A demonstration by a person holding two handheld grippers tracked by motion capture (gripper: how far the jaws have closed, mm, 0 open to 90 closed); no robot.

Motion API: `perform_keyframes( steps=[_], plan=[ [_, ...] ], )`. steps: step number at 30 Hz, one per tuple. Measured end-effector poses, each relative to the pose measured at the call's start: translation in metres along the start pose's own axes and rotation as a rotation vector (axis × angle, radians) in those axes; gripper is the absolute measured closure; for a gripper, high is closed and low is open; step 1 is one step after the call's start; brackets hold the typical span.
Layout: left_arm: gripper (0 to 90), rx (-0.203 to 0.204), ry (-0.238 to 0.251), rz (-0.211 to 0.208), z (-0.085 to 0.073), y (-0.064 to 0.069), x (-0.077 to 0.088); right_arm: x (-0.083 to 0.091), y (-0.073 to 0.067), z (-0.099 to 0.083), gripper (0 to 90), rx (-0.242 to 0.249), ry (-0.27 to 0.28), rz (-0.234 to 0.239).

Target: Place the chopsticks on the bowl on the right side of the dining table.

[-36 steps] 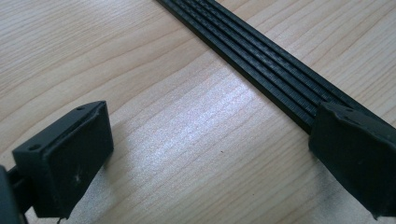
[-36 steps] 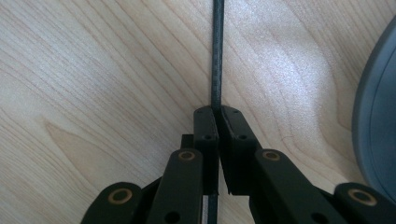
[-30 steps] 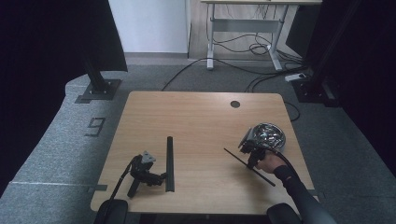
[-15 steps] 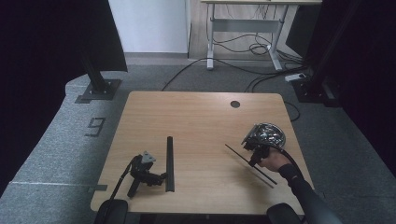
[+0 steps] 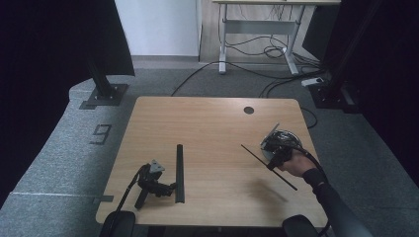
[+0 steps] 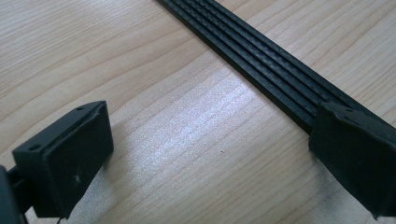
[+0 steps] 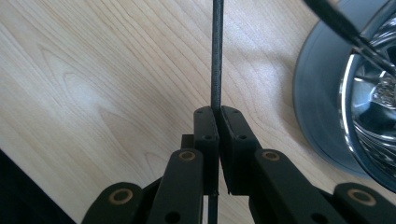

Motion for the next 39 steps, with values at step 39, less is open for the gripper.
perform_keyframes(
  steps=[39],
  plan=[
    [0.0,0.000,0.000,0.000,0.000,0.000,0.000,0.004,0.065,0.015,85.4,-0.138,0.021,-0.112]
  ],
)
Point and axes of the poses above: each handheld gripper's, and its own axes: x roughly backward along the jaws, z roughly out of its top, y roughly to its right, the point moved 5 cm from there along -x, roughly forward along the jaws, and after that the axes turned 5 degrees about -x, right-handed, at the moved point
